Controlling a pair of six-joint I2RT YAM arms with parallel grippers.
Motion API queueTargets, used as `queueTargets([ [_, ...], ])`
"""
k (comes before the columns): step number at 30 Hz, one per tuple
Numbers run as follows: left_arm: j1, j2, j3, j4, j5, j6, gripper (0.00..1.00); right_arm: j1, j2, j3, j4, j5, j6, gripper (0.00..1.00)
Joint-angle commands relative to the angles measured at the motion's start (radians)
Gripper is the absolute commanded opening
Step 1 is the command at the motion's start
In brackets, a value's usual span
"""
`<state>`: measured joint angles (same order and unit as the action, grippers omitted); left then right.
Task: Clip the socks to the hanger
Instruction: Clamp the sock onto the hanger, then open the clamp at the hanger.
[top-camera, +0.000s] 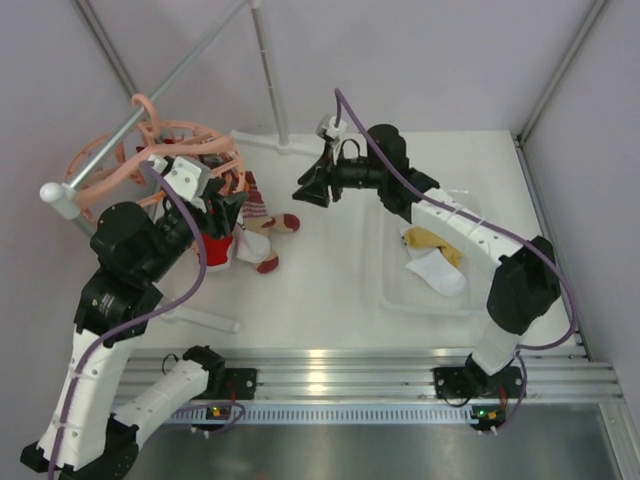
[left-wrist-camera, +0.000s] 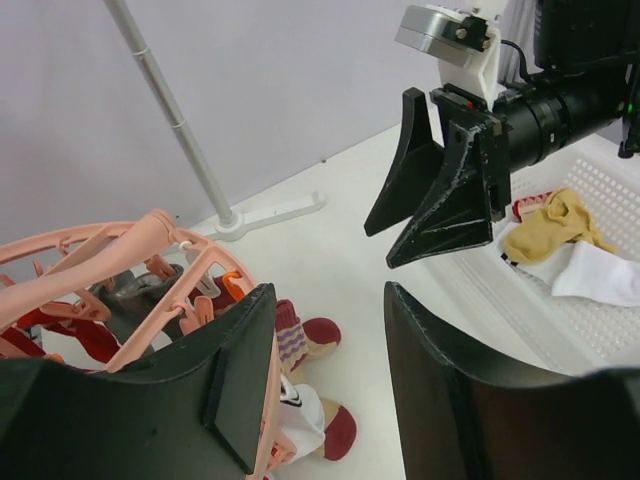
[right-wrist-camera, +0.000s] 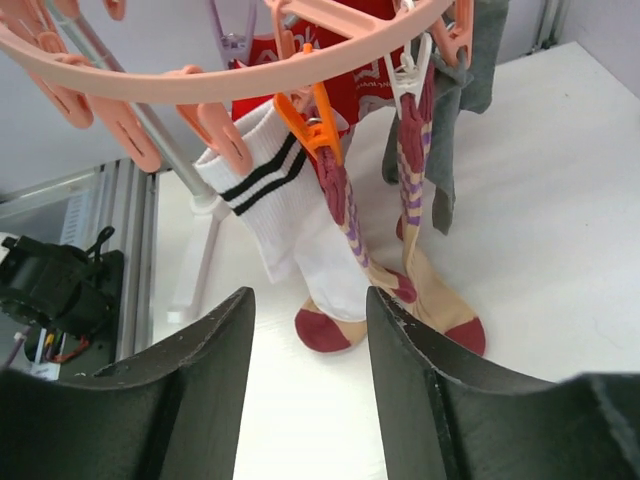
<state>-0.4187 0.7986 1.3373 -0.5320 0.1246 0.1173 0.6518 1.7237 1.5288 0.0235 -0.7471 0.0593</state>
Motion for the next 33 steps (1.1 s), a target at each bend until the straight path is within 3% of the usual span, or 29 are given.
queueTargets([
  [1, 0.004, -0.016, 0.036, -0.005, -0.016, -0.048, 0.53, 0.026, -0.125, -0.044, 0.171, -0.027, 0.051, 0.49],
  [5, 0.029, -0.027, 0.033, 0.013, 0.026, -0.099, 0.53, 0.112, -0.171, -0.131, 0.252, -0.005, -0.022, 0.58],
  [10, 0.046, -0.039, 0.034, 0.033, 0.069, -0.145, 0.54, 0.216, -0.145, -0.220, 0.429, 0.018, -0.036, 0.61],
  [16, 0.081, -0.055, 0.028, 0.047, 0.125, -0.191, 0.55, 0.269, -0.027, -0.139, 0.498, 0.000, -0.029, 0.61],
  [33, 0.107, -0.099, -0.012, 0.084, 0.118, -0.214, 0.57, 0.328, 0.206, 0.031, 0.573, 0.054, 0.028, 0.61],
])
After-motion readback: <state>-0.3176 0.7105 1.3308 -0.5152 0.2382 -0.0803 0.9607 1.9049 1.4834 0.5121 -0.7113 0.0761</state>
